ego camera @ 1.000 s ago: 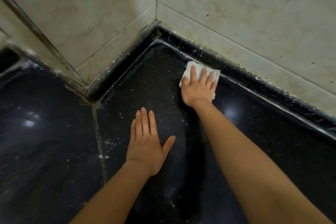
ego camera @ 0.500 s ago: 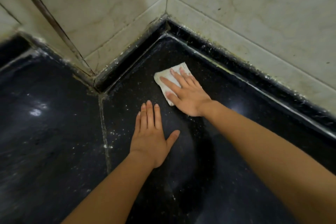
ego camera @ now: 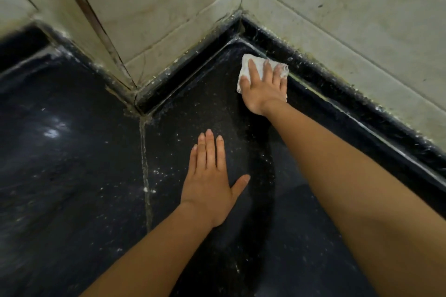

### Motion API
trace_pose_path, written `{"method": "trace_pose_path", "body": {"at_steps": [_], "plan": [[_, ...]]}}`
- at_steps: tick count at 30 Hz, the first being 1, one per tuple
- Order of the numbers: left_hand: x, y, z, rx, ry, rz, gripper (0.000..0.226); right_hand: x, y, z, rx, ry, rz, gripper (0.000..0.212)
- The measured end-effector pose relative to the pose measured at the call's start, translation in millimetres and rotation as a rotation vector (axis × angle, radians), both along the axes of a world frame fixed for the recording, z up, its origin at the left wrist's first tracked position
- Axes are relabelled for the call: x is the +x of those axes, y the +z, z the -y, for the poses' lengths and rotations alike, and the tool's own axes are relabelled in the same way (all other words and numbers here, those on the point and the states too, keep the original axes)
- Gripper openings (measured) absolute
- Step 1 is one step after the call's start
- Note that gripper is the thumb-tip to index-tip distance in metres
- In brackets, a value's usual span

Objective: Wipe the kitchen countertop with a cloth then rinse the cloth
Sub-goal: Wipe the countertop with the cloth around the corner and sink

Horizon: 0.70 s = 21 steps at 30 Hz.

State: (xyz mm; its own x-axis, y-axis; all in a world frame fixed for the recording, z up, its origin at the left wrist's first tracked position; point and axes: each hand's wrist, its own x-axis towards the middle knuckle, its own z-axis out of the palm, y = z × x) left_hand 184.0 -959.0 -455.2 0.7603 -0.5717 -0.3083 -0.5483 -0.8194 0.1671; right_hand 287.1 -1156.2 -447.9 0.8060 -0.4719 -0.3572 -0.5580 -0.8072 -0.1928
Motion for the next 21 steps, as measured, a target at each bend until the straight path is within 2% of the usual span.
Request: {"method": "trace_pose_path", "body": {"at_steps": [6, 13, 15, 21], "plan": [[0.4, 5.3, 0.8, 0.036, 0.002, -0.029, 0.089, 31.6, 3.0, -33.3, 0.041, 0.188, -0.024, 0.056], [-2.2, 6.9, 0.3, 0.036, 0.011, 0.000, 0.090, -20.2, 7.6, -40.3, 0.080, 0.454, -0.020, 0.054], [-4.1, 6.5, -0.5, 0.014, 0.024, 0.026, 0.090, -43.1, 7.5, -32.2, 0.054, 0.427, -0.016, 0.053], [-8.0, 8.6, -4.0, -0.038, 0.044, 0.047, 0.089, -105.6, 5.9, 15.2, -0.009, 0.103, -0.047, 0.053]]}}
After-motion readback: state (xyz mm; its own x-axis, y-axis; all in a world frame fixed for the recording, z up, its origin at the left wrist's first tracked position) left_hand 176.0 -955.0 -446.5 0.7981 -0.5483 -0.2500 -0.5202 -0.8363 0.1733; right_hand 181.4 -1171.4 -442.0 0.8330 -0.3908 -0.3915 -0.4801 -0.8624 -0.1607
